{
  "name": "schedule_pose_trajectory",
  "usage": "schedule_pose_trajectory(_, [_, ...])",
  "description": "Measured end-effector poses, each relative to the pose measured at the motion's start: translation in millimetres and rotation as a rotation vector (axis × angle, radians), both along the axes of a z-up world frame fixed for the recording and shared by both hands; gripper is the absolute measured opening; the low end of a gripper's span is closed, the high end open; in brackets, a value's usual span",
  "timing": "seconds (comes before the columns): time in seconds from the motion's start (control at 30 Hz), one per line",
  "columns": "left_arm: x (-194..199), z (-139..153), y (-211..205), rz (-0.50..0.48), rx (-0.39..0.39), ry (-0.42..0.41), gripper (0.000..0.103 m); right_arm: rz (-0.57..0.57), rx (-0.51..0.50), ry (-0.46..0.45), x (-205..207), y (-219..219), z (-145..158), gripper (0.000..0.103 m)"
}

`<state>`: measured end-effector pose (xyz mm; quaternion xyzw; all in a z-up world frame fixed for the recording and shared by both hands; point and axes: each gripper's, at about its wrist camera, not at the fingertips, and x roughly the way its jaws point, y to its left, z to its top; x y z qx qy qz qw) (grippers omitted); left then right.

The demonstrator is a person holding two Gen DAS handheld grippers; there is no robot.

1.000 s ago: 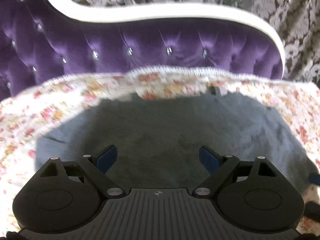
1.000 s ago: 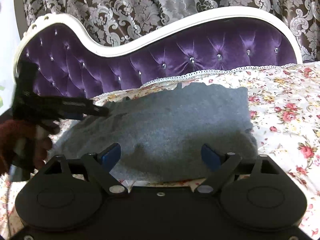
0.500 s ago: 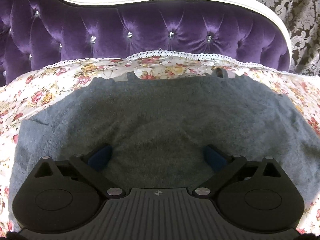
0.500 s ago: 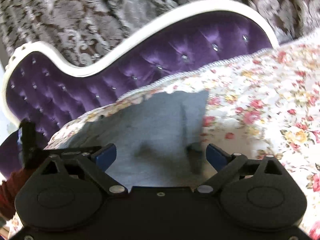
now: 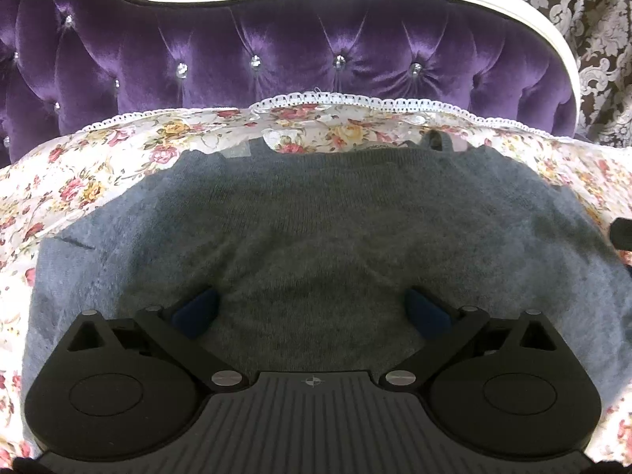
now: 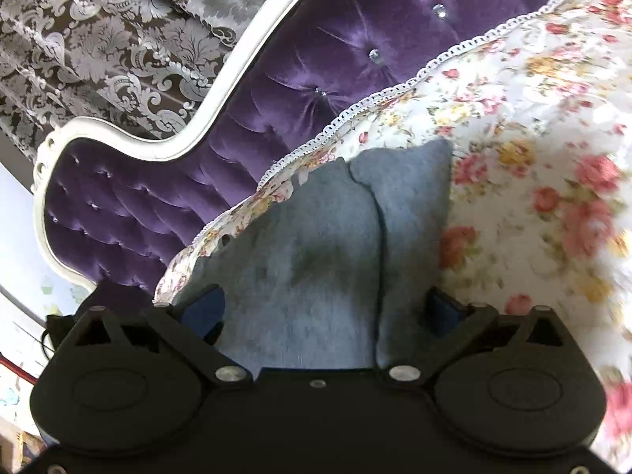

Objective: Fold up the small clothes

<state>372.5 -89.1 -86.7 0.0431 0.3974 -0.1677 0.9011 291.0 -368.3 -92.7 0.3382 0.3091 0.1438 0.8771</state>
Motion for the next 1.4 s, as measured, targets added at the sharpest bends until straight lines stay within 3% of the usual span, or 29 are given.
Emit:
schedule_pose_trajectory(0.13, [15,13,7,0.042,-0.094,0.061,0.092,0.01,-0.003,0.003,5,0,1,0.103])
schedule_pose_trajectory(0.2, [27,15,6,0.067,-0.12,0.09,0.092,0.015,0.006,0.001,4,-3,0,0.103])
schedule_pose_trajectory(0.37, [37,2,-21,0.037,0.034,0.066,0.094,0.03,0.009,-0.001,2,-4,0,0.103])
schedule_pose_trajectory(0.43, [38,0,-26,0.045,0.048,0.06,0.096,0.034,0.018,-0.002,2,-5,0,0.103])
schedule_pose_trajectory(0.63, [36,8,-14,0.058,-0.007,0.064,0.091,0.057,-0.011,-0.021,-6,-1,0,0.103])
schedule_pose_trajectory(0.73, [20,19,3,0.087,-0.089,0.045,0.091,0.065,-0.003,-0.024,-6,-3,-1,0.103])
schedule_pose_trajectory(0.8, [3,26,16,0.105,-0.103,0.014,0.091,0.067,0.014,-0.012,-4,-5,0,0.102])
schedule_pose_trajectory(0.87, [-14,31,28,0.121,-0.082,-0.016,0.091,0.064,0.014,0.004,-2,-6,0,0.093])
schedule_pose_trajectory(0.93, [-29,33,40,0.162,-0.036,-0.027,0.091,0.052,-0.018,0.035,0,-5,0,0.059])
schedule_pose_trajectory(1.03, [-50,33,65,0.205,-0.034,-0.028,0.091,0.02,-0.058,0.062,2,-4,-2,0.04])
schedule_pose_trajectory(1.17, [-71,32,101,0.214,-0.106,-0.023,0.091,-0.014,-0.119,0.076,1,2,5,0.03])
schedule_pose_trajectory(1.4, [-92,29,136,0.23,-0.044,-0.068,0.091,0.005,-0.255,0.018,7,47,57,0.027])
